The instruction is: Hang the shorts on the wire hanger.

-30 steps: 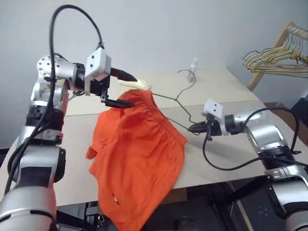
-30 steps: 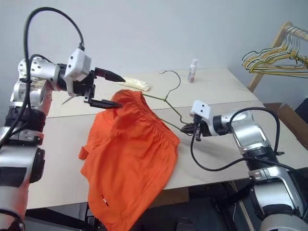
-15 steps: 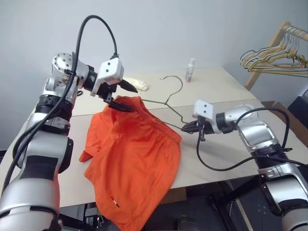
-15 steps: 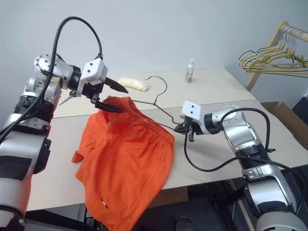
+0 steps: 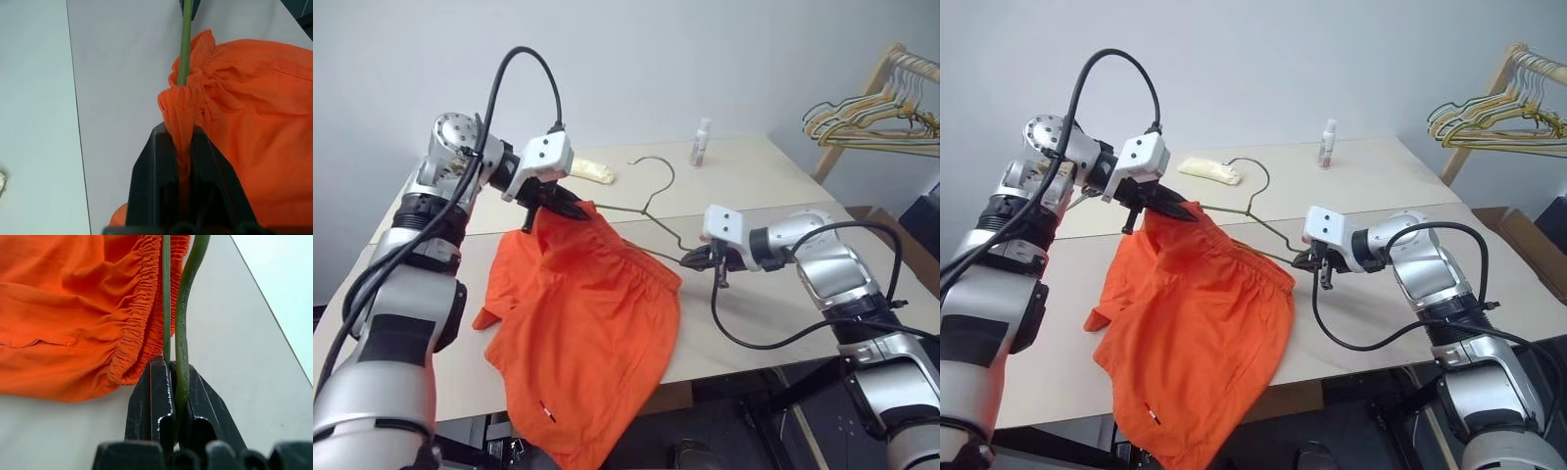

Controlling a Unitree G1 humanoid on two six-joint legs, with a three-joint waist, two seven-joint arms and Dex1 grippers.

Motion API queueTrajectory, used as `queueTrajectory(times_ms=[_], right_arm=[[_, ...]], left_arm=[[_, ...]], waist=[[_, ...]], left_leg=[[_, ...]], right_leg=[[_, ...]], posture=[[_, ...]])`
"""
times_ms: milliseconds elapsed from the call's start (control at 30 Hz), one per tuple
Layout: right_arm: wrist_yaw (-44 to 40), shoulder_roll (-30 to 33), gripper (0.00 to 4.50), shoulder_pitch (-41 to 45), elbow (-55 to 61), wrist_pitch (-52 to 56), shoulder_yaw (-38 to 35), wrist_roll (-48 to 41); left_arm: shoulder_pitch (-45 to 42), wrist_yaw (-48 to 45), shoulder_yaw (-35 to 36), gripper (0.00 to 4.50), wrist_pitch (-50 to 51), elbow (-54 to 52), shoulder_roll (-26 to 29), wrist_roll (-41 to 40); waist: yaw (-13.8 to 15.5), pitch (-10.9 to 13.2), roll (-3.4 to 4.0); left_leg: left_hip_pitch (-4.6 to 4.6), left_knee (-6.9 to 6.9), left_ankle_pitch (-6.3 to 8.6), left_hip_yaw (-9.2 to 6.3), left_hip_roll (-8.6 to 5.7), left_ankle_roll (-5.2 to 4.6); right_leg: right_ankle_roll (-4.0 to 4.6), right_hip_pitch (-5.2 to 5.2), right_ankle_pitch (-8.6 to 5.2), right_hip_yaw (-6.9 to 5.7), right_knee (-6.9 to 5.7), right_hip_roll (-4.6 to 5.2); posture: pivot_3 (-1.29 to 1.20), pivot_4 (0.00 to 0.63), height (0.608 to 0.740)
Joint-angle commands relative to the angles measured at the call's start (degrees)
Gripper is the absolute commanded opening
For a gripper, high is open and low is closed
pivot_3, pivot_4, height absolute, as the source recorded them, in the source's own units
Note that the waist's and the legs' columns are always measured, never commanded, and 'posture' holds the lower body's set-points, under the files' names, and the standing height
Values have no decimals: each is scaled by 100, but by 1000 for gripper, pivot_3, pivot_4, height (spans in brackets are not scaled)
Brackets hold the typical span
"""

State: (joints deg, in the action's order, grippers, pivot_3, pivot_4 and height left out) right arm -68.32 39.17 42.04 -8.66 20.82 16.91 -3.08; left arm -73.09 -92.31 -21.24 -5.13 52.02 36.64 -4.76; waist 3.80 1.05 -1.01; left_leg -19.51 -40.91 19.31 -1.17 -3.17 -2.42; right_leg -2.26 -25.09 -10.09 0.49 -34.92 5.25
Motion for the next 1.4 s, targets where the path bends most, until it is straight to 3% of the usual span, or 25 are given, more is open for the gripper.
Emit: queueTrajectory(times_ms=[33, 100, 400, 467, 600, 733, 967, 1200, 1300, 1400], right_arm=[[179, -121, 472, 26, 292, -939, -248, -38], [324, -194, 840, -41, 279, -934, -305, -65], [849, 117, 4004, -686, 389, -407, -1366, -502], [785, 243, 4476, -930, 527, 46, -1778, -912], [584, 415, 4476, -1613, 1067, 926, -2170, -1625], [825, -37, 4476, -1999, 1305, 1742, -2001, -2124], [1349, -1169, 4476, -1775, 682, 1892, -1384, -2035], [1597, -1734, 4476, -1453, -39, 1807, -1267, -2011], [1526, -1792, 3930, -1402, -147, 1854, -1205, -2052], [1588, -1829, 2876, -1322, -281, 2005, -1261, -2110]], left_arm=[[-38, -19, -57, 0, -127, -168, 152, -75], [20, -19, 41, 0, -119, -210, 210, -37], [354, -19, 244, 0, 106, -731, 709, -396], [380, -19, 393, 0, 118, -716, 715, -334], [414, -17, 572, 0, 164, -719, 691, -290], [452, -19, 607, 0, 126, -726, 697, -244], [460, -18, 696, 0, 109, -662, 654, -154], [520, 27, 799, 0, 125, -691, 637, -79], [544, 39, 841, 0, 144, -722, 634, -56], [594, 18, 894, 0, 163, -775, 664, -59]], waist=[[-13, 0, 0], [-33, 0, 0], [17, 2, -3], [36, 2, -3], [35, 2, -4], [-39, 2, -6], [-78, 3, -6], [-71, 3, -7], [-72, 3, -7], [-75, 3, -7]], left_leg=[[0, 0, 0, 0, 0, 0], [0, 1, 0, 1, 0, 0], [-11, -4, 1, 0, 0, -2], [-12, -5, 2, -2, 0, -3], [-14, -6, 4, -2, 0, -7], [-8, -8, 15, 3, 4, -27], [24, -9, 25, 14, 4, -46], [17, -8, 5, 13, -3, -9], [16, -7, 5, 13, -3, -8], [18, -6, 3, 13, -2, -6]], right_leg=[[0, -1, 0, 0, 0, 0], [0, -2, 0, 1, -1, -1], [0, -8, 0, 1, -2, 2], [0, -7, 0, 0, -1, 2], [0, -5, 0, -1, 2, 2], [0, -2, 0, 4, -5, -1], [0, 13, 0, 19, -18, -4], [-1, 7, -1, 17, -13, 0], [-1, 6, -1, 16, -12, 0], [-1, 6, -1, 16, -15, -1]], posture=[[168, 0, 740], [172, 0, 740], [174, 0, 740], [174, 0, 740], [168, 0, 740], [165, 0, 740], [172, 0, 740], [189, 0, 740], [199, 0, 740], [204, 0, 740]])
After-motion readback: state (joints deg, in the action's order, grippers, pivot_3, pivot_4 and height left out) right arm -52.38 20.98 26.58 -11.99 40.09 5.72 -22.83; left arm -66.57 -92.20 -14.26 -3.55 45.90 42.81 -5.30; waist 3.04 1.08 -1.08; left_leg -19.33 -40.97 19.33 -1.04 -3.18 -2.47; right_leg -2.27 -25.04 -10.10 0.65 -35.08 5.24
